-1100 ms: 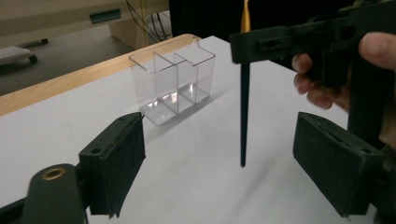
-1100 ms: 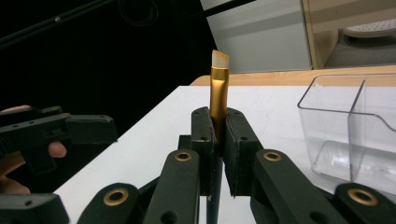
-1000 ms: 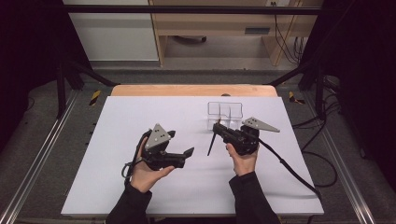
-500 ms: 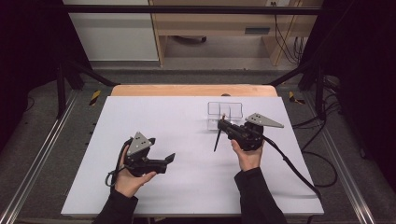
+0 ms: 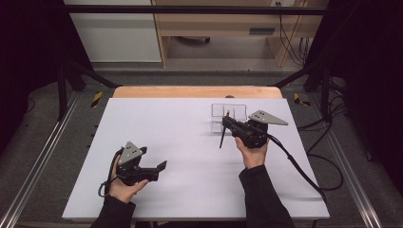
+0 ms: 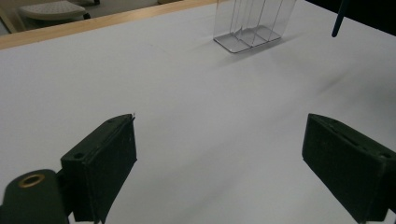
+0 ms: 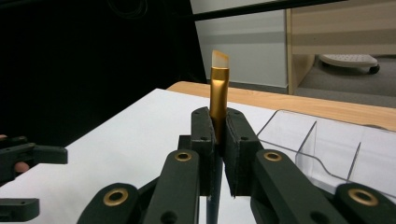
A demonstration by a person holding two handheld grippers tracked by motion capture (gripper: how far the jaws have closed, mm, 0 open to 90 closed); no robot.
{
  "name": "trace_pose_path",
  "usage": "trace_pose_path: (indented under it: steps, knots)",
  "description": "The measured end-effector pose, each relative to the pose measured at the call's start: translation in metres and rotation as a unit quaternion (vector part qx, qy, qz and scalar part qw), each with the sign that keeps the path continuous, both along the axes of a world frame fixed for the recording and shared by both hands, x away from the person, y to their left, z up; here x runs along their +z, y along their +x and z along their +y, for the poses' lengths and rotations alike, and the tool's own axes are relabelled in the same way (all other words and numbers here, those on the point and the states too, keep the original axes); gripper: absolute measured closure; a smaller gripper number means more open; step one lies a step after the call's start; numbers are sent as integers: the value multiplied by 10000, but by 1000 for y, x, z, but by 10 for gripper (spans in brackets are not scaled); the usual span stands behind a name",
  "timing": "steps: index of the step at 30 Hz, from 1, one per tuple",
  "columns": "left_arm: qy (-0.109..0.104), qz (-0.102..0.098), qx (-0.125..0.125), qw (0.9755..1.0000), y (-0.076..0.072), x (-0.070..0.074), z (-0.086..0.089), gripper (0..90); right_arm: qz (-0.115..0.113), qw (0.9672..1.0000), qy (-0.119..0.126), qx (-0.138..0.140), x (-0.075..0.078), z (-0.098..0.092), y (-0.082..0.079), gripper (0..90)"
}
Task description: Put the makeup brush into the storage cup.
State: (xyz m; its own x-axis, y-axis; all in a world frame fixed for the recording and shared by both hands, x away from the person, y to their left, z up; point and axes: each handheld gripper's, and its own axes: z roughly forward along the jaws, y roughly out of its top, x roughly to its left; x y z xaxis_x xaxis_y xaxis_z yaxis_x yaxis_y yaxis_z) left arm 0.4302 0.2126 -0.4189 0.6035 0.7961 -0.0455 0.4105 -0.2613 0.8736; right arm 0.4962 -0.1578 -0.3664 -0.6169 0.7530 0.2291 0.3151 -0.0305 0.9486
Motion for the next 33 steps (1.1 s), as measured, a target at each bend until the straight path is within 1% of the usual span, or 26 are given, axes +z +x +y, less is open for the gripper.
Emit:
trace_pose_path:
  steps: [2, 3, 4, 6, 7, 8, 10, 12, 14, 17, 21, 27, 28, 33]
  knots:
    - [57, -22, 25, 10000, -1, -1, 3, 92, -3, 10000, -11, -10, 1, 1, 2, 836]
    - [82, -29, 55, 9999, 0, -1, 5, 92, -57, 10000, -36, -22, 3, 3, 6, 836]
    - [92, -27, 69, 9999, 0, -1, 6, 92, -57, 10000, -36, -22, 3, 3, 6, 836]
    - [134, -16, 101, 9999, 0, -3, 9, 91, -85, 9999, -100, -52, 5, 7, 10, 836]
    - [134, -16, 101, 9999, 0, -3, 9, 91, -85, 9999, -100, -52, 5, 7, 10, 836]
    - [153, -30, 127, 9998, 0, -3, 12, 91, -124, 9998, -157, -65, 8, 10, 13, 836]
    - [142, -39, 137, 9998, 0, -2, 13, 91, -139, 9997, -161, -72, 8, 10, 14, 836]
    - [131, -59, 164, 9998, 1, -1, 16, 91, -181, 9995, -220, -104, 12, 13, 19, 836]
    - [143, -61, 172, 9997, 1, -1, 18, 90, -171, 9995, -221, -111, 13, 13, 20, 836]
    - [114, -63, 224, 9997, 2, 0, 22, 91, -233, 9993, -241, -171, 17, 14, 26, 836]
    - [166, -61, 249, 9995, 3, -1, 24, 91, -273, 9991, -235, -242, 20, 12, 31, 836]
    - [258, -15, 236, 9994, 4, -2, 24, 91, -311, 9988, -195, -335, 22, 11, 35, 836]
    - [269, -12, 231, 9994, 4, -2, 24, 91, -347, 9985, -202, -384, 24, 11, 38, 836]
    - [250, -14, 232, 9994, 4, -2, 24, 91, -388, 9980, -185, -453, 27, 11, 44, 836]
